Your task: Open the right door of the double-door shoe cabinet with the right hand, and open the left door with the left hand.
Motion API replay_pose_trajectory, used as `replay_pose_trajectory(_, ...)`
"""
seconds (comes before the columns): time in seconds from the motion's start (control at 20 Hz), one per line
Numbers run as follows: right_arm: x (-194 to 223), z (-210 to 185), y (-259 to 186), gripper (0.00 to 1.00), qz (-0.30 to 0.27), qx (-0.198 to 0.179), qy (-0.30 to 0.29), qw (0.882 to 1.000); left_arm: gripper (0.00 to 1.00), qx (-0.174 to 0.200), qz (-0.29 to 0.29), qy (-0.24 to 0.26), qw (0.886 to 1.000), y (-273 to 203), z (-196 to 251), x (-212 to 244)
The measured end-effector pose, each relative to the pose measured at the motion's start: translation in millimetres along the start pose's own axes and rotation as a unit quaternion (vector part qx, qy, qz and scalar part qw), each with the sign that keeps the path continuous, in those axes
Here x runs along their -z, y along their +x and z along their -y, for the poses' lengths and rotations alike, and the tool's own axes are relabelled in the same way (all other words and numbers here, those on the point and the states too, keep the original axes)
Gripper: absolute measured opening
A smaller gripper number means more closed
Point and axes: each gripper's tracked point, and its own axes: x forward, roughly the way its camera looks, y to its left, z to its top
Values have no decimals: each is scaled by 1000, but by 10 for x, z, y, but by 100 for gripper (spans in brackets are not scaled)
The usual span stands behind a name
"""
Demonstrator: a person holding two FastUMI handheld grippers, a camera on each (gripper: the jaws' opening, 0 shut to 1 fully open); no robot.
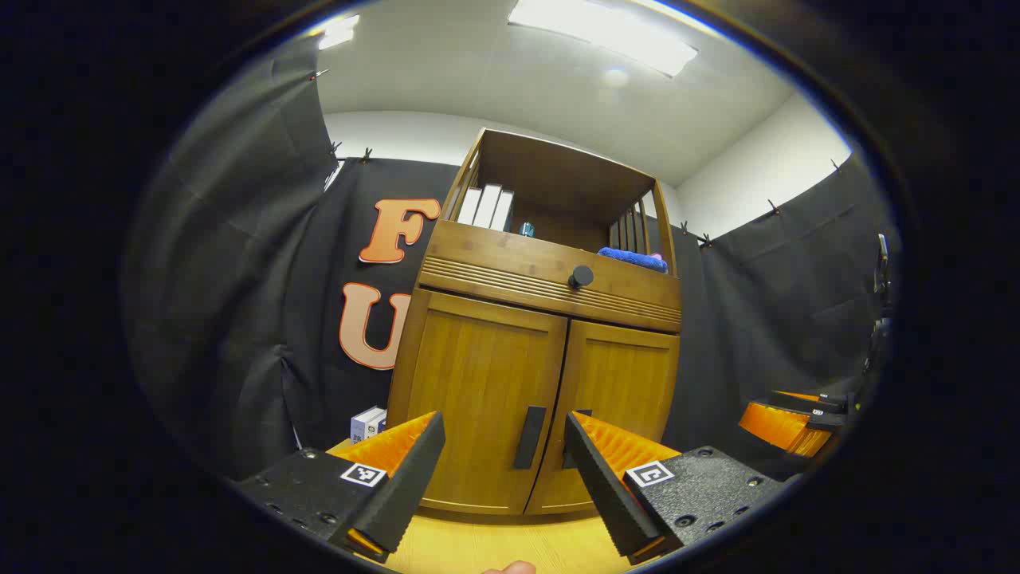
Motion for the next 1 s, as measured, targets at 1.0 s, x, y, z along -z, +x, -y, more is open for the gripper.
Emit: replay_pose_trajectory(1.0, -50, -18, -71, 96, 8, -8, 29, 1000, 94, 0, -19, 2, 1000, -45, -27, 55)
